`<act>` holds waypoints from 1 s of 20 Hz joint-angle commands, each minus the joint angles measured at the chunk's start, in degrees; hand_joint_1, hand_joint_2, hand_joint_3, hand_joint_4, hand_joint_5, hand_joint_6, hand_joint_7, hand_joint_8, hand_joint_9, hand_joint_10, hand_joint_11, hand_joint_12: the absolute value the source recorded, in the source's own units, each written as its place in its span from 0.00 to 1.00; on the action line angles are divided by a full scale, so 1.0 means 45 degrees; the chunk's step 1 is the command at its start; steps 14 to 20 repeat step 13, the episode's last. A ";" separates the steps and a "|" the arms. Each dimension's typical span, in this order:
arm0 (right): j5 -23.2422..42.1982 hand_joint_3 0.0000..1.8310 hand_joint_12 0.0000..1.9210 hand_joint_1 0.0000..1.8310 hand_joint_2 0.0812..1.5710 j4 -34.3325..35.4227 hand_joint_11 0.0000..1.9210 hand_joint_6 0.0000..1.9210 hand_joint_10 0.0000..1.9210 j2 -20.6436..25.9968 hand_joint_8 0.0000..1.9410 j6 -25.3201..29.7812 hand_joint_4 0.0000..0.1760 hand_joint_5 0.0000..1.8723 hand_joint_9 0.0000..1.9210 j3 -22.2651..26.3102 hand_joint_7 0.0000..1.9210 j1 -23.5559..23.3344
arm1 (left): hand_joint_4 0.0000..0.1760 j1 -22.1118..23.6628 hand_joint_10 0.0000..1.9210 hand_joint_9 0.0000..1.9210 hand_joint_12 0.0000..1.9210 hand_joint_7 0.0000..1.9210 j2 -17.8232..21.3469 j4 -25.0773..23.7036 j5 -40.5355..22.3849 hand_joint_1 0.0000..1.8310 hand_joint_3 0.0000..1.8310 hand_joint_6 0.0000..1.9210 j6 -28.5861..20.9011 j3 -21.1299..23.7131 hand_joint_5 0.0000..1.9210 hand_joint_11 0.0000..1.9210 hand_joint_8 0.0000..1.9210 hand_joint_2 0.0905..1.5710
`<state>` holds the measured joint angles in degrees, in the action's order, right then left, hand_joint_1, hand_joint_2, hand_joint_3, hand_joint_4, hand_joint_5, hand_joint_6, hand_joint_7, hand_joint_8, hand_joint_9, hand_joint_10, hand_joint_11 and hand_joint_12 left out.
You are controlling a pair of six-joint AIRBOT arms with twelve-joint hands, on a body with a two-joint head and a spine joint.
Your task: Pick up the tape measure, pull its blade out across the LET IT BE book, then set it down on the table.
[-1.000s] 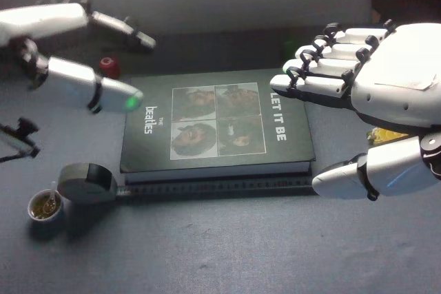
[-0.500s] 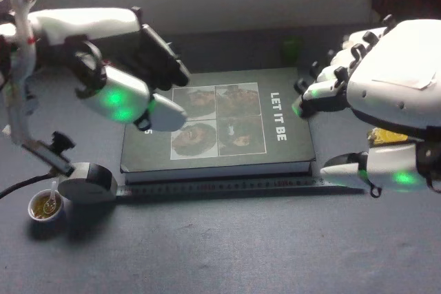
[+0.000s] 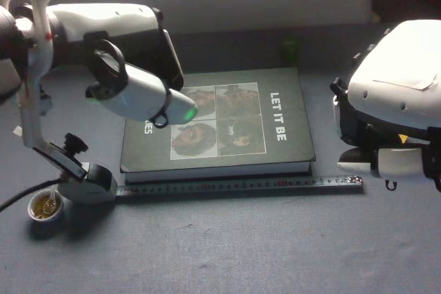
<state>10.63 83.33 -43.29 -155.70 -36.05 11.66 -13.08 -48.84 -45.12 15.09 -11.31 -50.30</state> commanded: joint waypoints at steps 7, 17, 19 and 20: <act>0.0141 0.00 1.00 0.41 0.91 -0.0226 1.00 1.00 1.00 0.0056 1.00 -0.0062 1.00 0.74 0.95 0.0013 0.85 -0.0204 | 0.00 0.0134 1.00 0.78 1.00 0.76 -0.0179 -0.1369 -0.0634 0.39 0.00 1.00 -0.1333 0.0163 0.69 0.82 1.00 0.79; 0.0112 0.00 1.00 0.42 0.90 -0.0226 1.00 1.00 1.00 0.0056 1.00 -0.0066 1.00 0.73 0.95 0.0012 0.84 -0.0195 | 0.00 0.0140 1.00 0.77 1.00 0.75 -0.0181 -0.1368 -0.0660 0.38 0.00 1.00 -0.1570 0.0194 0.66 0.80 1.00 0.80; 0.0112 0.00 1.00 0.42 0.90 -0.0226 1.00 1.00 1.00 0.0056 1.00 -0.0066 1.00 0.73 0.95 0.0012 0.84 -0.0195 | 0.00 0.0140 1.00 0.77 1.00 0.75 -0.0181 -0.1368 -0.0660 0.38 0.00 1.00 -0.1570 0.0194 0.66 0.80 1.00 0.80; 0.0112 0.00 1.00 0.42 0.90 -0.0226 1.00 1.00 1.00 0.0056 1.00 -0.0066 1.00 0.73 0.95 0.0012 0.84 -0.0195 | 0.00 0.0140 1.00 0.77 1.00 0.75 -0.0181 -0.1368 -0.0660 0.38 0.00 1.00 -0.1570 0.0194 0.66 0.80 1.00 0.80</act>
